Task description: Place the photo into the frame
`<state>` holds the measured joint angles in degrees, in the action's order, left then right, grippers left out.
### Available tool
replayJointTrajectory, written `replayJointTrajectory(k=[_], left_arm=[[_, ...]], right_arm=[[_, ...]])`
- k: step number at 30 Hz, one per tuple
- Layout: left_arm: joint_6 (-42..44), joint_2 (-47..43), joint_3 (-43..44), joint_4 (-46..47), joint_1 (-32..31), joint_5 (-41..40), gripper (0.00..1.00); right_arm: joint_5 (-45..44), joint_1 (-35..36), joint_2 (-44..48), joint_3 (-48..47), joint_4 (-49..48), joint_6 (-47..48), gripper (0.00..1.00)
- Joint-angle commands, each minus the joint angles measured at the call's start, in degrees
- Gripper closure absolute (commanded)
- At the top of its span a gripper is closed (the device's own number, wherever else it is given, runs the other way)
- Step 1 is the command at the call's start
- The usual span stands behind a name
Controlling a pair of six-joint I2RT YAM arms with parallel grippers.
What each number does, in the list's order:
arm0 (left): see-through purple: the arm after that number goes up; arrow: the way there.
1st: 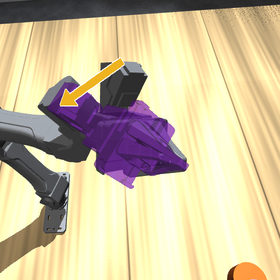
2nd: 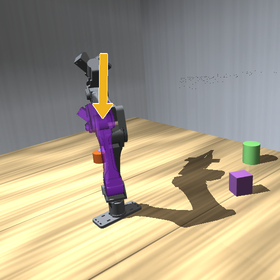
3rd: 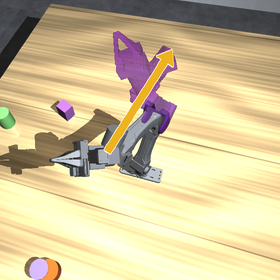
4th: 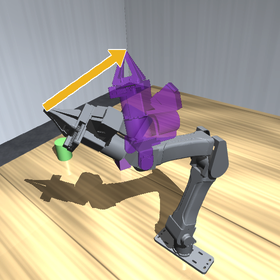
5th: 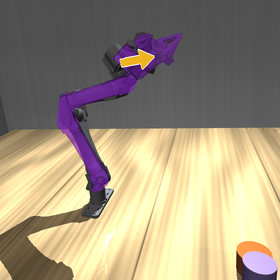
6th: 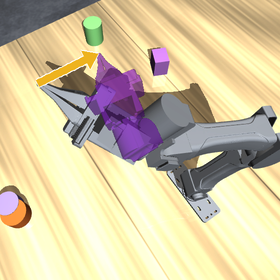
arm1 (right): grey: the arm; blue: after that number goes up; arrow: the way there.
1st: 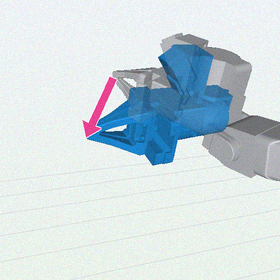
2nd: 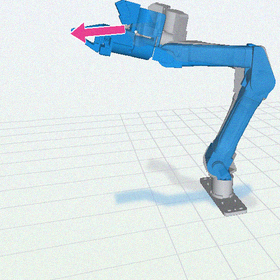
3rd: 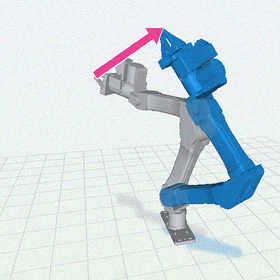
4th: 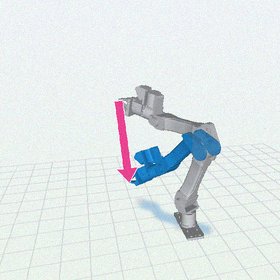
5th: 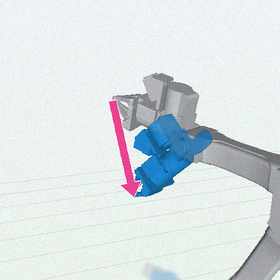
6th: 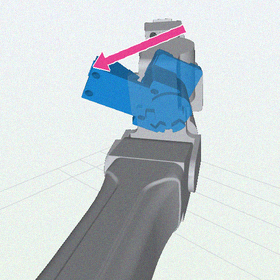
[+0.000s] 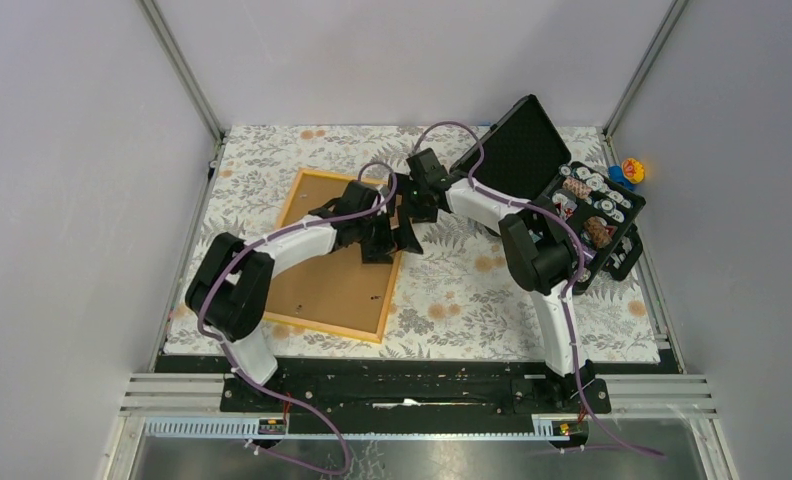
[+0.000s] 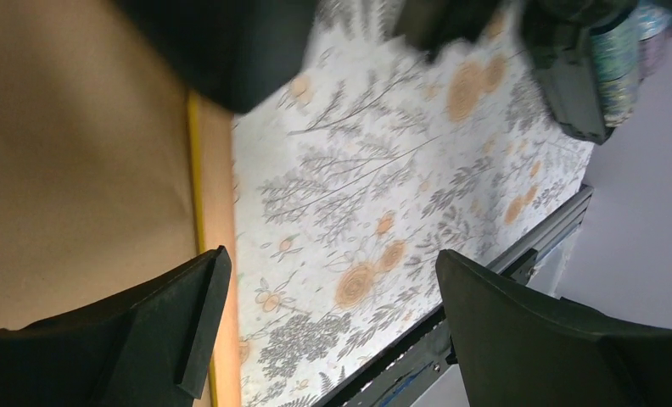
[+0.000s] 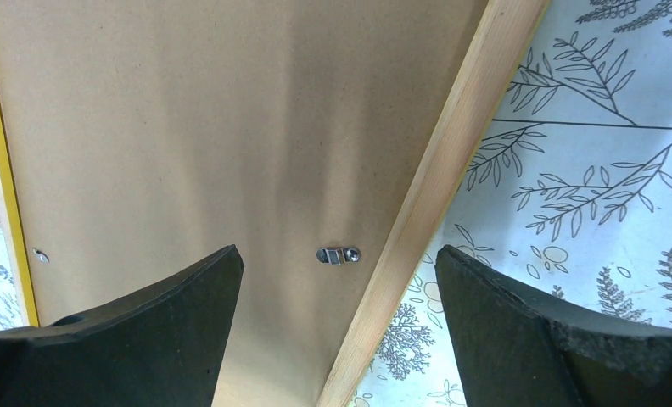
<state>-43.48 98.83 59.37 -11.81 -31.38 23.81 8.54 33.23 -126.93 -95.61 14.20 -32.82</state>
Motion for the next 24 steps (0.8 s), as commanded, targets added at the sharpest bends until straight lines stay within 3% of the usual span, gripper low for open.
replayJointTrajectory(k=[1, 9, 12, 16, 20, 24], left_arm=[[6.8, -5.3, 8.6, -7.3, -0.2, -1.9, 0.01], [15.2, -17.4, 15.7, -20.5, 5.7, -16.7, 0.01], [18.4, -21.5, 16.2, -20.5, 6.6, -26.8, 0.01], [20.5, -26.4, 13.4, -18.7, 6.6, -34.5, 0.01], [21.2, -30.9, 8.7, -15.6, 7.0, -38.5, 0.01], [21.3, -33.0, 6.6, -14.7, 7.1, -38.9, 0.01]], right_arm=[[-1.3, -0.3, -0.8, -3.3, 6.1, 0.6, 0.09], [-6.0, 1.1, -3.3, -5.7, 10.8, -3.7, 0.18], [-7.9, 2.0, -4.0, -6.3, 11.8, -4.4, 0.18], [-13.0, 3.8, -6.8, -11.6, 16.6, -5.2, 0.18], [-18.6, 6.0, -11.0, -19.2, 24.3, -5.4, 0.21], [-20.4, 6.8, -11.9, -19.8, 25.8, -6.1, 0.27]])
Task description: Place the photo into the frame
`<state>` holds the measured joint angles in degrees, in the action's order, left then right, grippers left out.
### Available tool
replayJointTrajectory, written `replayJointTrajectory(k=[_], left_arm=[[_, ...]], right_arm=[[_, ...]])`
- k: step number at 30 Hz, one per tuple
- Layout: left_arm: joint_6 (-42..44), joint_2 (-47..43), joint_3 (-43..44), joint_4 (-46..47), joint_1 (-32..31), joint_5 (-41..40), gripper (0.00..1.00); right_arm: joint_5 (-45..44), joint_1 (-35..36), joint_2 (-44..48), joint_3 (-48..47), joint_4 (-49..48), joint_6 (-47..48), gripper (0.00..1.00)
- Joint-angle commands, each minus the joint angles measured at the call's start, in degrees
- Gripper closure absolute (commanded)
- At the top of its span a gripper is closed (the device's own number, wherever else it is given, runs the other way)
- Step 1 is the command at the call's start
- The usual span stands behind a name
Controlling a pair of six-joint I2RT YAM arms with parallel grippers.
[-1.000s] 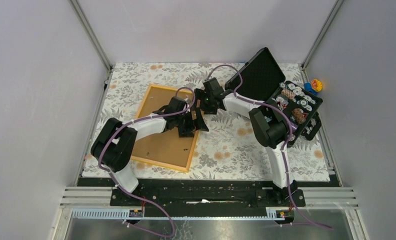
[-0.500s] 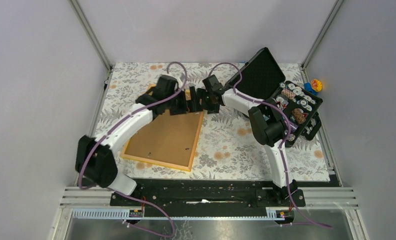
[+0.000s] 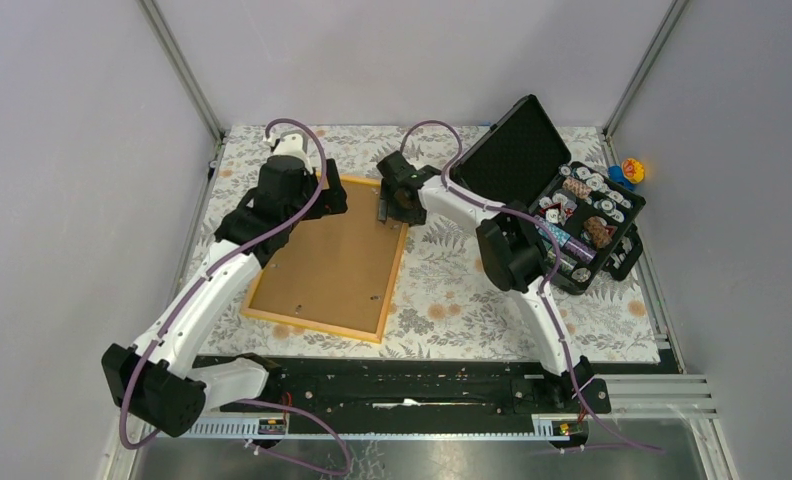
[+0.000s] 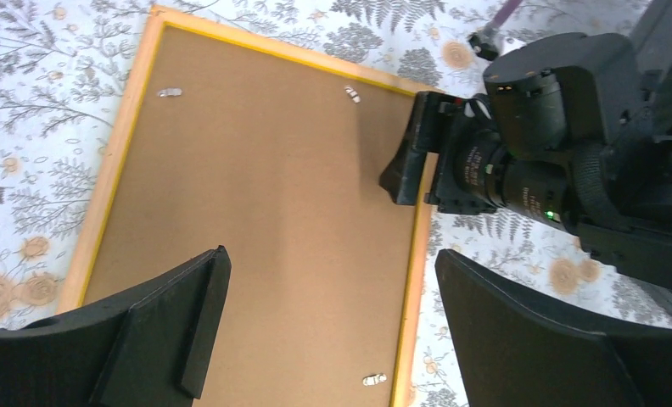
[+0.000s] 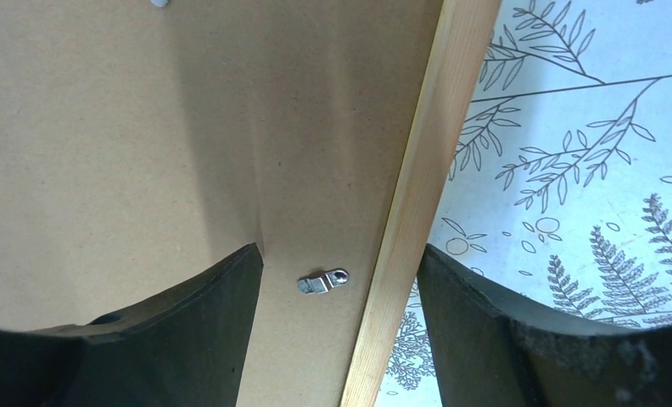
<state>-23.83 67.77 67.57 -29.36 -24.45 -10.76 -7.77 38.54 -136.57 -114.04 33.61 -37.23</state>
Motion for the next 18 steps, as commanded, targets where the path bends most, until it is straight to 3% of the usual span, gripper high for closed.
replayJointTrajectory(k=[1, 10, 18], left_arm=[[1.7, -2.1, -1.7, 2.9, 0.2, -4.1, 0.01], [2.2, -3.2, -1.8, 2.7, 0.2, -4.7, 0.01], [2.5, -3.2, -2.2, 2.8, 0.2, -5.4, 0.01]], right_arm=[[-4.1, 1.6, -2.1, -1.0, 6.4, -1.7, 0.28], [-5.8, 2.9, -2.8, -2.6, 9.2, 0.6, 0.30], [-4.3, 3.0, -2.4, -1.5, 10.0, 3.3, 0.57]])
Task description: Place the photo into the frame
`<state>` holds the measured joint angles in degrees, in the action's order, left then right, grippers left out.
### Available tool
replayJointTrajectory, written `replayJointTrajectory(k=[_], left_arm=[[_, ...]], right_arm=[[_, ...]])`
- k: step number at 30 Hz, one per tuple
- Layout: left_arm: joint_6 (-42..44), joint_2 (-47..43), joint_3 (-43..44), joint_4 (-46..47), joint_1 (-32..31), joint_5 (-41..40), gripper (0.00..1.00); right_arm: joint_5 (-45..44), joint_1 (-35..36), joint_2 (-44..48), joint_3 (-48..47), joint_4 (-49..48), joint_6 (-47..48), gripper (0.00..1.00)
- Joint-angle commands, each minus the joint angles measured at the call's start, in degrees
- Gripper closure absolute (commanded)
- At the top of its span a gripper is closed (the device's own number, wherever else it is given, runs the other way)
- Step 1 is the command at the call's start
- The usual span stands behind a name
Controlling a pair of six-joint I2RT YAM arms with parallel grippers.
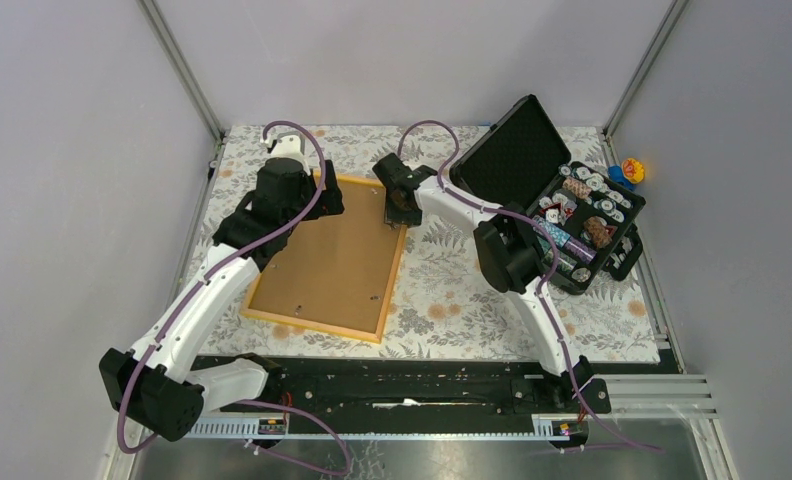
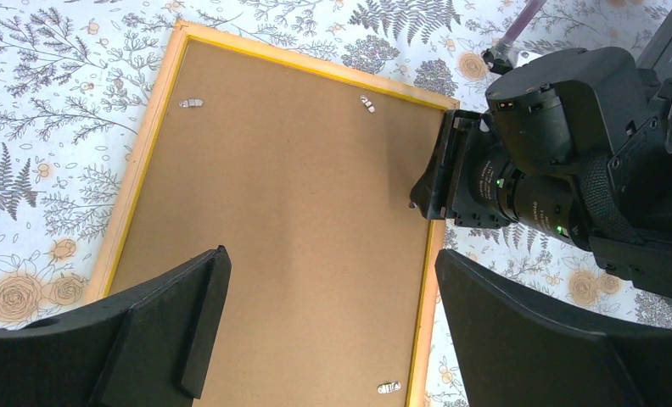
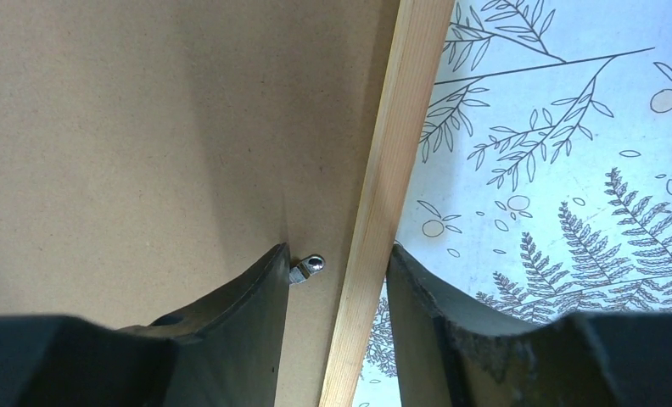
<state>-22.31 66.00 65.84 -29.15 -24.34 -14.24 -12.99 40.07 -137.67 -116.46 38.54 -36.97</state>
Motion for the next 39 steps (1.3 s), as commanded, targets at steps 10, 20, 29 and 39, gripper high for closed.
replayJointTrajectory(k=[10, 20, 29, 39], left_arm=[[0.9, -0.3, -0.2, 2.6, 0.1, -0.7, 0.01], [1.1, -1.1, -0.5, 2.9, 0.2, -0.8, 0.01], [1.2, 1.2, -0.7, 3.1, 0.2, 0.5, 0.01], [1.2, 1.2, -0.8, 3.3, 0.4, -0.2, 0.01]], right_arm=[[6.2, 1.4, -1.6, 0.8, 4.3, 12.5, 0.62], [6.4, 0.6, -4.6, -2.9, 8.7, 22.7, 0.88], [0.1, -1.4, -3.7, -4.0, 2.7, 32.3, 1.00], [-4.9, -2.3, -0.6, -8.6, -0.4, 42.7, 0.18]])
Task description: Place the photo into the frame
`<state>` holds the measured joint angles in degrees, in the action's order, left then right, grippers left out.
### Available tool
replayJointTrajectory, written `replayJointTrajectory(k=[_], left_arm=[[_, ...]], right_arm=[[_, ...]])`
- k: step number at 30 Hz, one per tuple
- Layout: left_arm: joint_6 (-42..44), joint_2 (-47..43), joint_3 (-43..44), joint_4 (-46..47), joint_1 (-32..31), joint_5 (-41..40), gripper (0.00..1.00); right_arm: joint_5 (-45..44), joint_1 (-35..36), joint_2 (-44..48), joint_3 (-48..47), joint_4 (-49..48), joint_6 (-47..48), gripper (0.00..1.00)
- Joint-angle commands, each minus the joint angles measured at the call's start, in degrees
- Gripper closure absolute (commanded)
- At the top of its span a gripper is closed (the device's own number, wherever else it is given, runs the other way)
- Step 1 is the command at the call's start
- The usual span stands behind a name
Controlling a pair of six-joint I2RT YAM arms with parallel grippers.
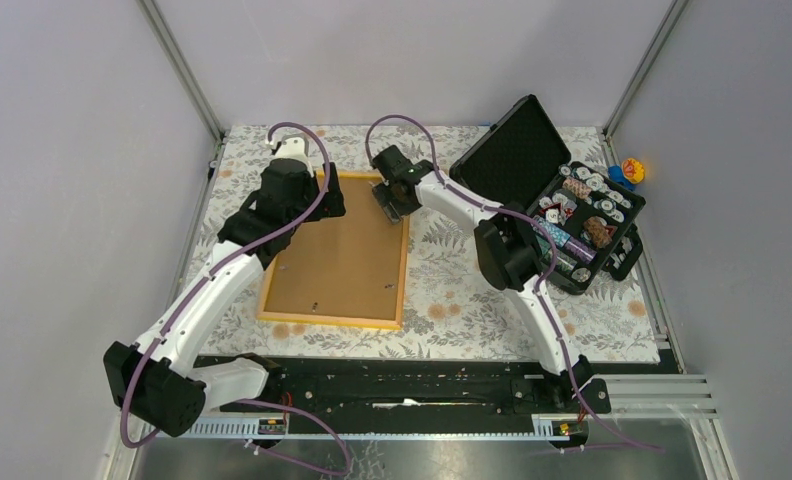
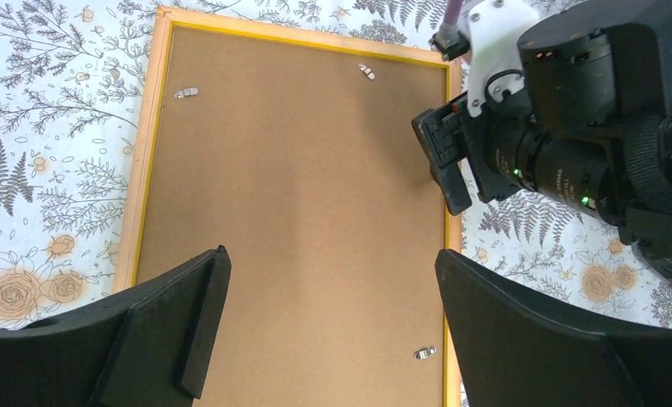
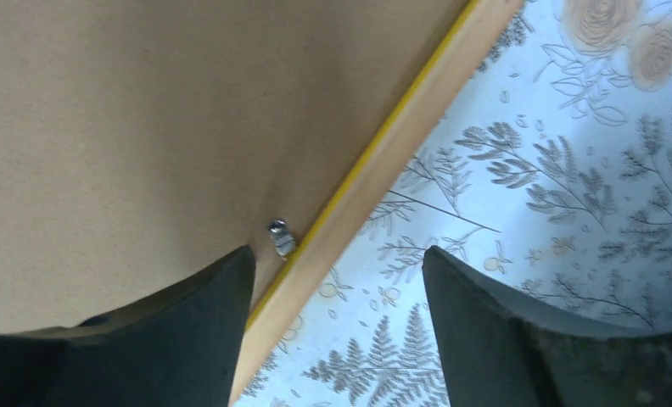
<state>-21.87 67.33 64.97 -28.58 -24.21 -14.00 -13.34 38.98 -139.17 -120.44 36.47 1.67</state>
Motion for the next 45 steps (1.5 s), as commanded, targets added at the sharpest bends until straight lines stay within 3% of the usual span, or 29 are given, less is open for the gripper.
replayJointTrajectory(k=[1, 4, 9, 14, 20, 25, 30, 45], left_arm=[[0.8, -0.1, 0.1, 2.8, 0.3, -0.4, 0.01], [-0.1, 0.0, 2.0, 1.8, 0.3, 0.5, 0.01], [-3.7, -0.3, 8.8, -0.6, 0.3, 5.4, 0.01], [-5.0, -0.8, 14.9, -0.7, 0.3, 9.3, 0.01], [-3.0, -1.7, 11.6, 2.8, 0.3, 4.9, 0.01], [-1.0, -2.1, 8.6, 3.5, 0.3, 1.5, 0.01], [-0.4, -2.6, 5.6, 5.2, 0.2, 1.4, 0.01], [0.3, -4.6, 4.0, 5.4, -0.4, 0.0, 0.01]], right_arm=[[-4.4, -1.0, 1.7, -5.1, 3.1, 1.2, 0.12], [-3.0, -0.2, 7.5, -0.5, 5.7, -9.7, 0.01], [9.5, 1.8, 15.8, 16.0, 3.6, -27.2, 0.00], [8.7, 5.4, 22.7, 25.4, -0.1, -37.2, 0.00], [15.4, 6.7, 27.1, 35.7, -8.1, -50.3, 0.00], [8.6, 10.0, 27.2, 39.3, -6.6, -61.7, 0.02], [6.0, 11.3, 27.0, 40.1, -6.2, -66.0, 0.23], [2.4, 14.6, 20.9, 34.8, 0.2, -65.2, 0.34]])
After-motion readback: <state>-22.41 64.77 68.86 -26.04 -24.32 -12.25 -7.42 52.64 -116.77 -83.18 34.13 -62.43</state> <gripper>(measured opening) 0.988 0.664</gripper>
